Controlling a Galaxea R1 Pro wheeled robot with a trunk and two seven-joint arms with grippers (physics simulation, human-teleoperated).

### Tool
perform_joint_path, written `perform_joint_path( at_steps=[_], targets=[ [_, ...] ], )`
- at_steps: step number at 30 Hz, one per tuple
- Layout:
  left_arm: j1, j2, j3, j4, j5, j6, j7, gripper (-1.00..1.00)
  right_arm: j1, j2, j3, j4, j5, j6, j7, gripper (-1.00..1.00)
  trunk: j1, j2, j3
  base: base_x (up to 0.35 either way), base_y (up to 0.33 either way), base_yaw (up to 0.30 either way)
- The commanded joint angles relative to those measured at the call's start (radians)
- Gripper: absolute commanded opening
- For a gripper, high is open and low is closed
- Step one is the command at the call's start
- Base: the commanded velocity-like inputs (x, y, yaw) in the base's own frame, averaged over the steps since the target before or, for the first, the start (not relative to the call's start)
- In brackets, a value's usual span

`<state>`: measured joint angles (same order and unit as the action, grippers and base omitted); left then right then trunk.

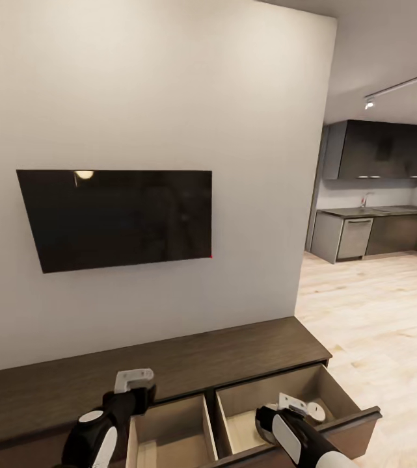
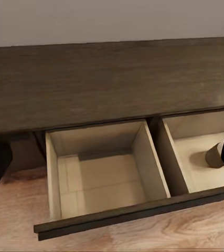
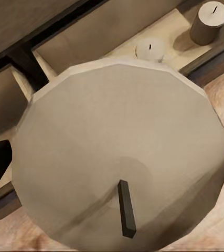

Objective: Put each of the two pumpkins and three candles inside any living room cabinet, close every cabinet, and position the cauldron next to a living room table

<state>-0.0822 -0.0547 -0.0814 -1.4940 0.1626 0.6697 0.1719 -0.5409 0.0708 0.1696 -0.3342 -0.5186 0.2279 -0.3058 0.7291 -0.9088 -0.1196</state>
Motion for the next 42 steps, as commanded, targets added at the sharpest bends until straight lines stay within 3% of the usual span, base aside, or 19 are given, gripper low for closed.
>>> perform_joint_path(
  at_steps=[1,6,9,23,28,32,37,42],
  targets=[
    [0.000,0.000,0.002,-0.019,0.012,0.030,0.008,1.00,-0.004,0.000,0.009,0.001,-0.002,0.035,-0.009,-1.00,0.000,-0.001,-0.002,0.002,-0.002,0.000],
    [0.002,0.000,0.075,-0.045,0.016,0.116,0.004,1.00,-0.029,0.004,0.011,0.003,0.005,0.114,-0.011,-1.00,0.000,-0.001,-0.002,0.001,0.000,0.000],
    [0.002,0.000,0.092,-0.049,0.016,0.139,0.002,1.00,-0.047,0.007,0.014,0.006,0.006,0.127,-0.012,-1.00,0.000,-0.001,-0.002,0.040,0.000,0.000],
    [0.002,0.000,0.098,-0.044,0.015,0.145,0.002,1.00,-0.057,0.017,0.020,0.006,0.009,0.185,-0.014,-1.00,0.000,-0.001,-0.002,0.167,0.000,0.000],
    [0.001,0.000,0.096,-0.040,0.015,0.144,0.005,1.00,-0.059,0.019,0.021,0.001,0.011,0.260,-0.014,-1.00,0.000,-0.001,-0.002,0.048,0.000,0.000],
    [0.001,0.000,0.095,-0.038,0.015,0.142,0.007,1.00,-0.059,0.018,0.022,-0.003,0.012,0.272,-0.011,-1.00,0.000,-0.001,-0.002,0.010,0.000,0.000],
    [0.001,0.000,0.095,-0.037,0.014,0.141,0.010,1.00,-0.059,0.014,0.059,-0.009,0.011,0.270,-0.007,-1.00,0.000,-0.001,-0.002,0.002,0.000,0.000],
    [0.001,0.000,0.095,-0.036,0.012,0.140,0.012,1.00,-0.059,0.013,0.066,-0.011,0.010,0.266,-0.002,-1.00,0.000,-0.001,-0.002,0.000,0.000,0.000]
  ],
)
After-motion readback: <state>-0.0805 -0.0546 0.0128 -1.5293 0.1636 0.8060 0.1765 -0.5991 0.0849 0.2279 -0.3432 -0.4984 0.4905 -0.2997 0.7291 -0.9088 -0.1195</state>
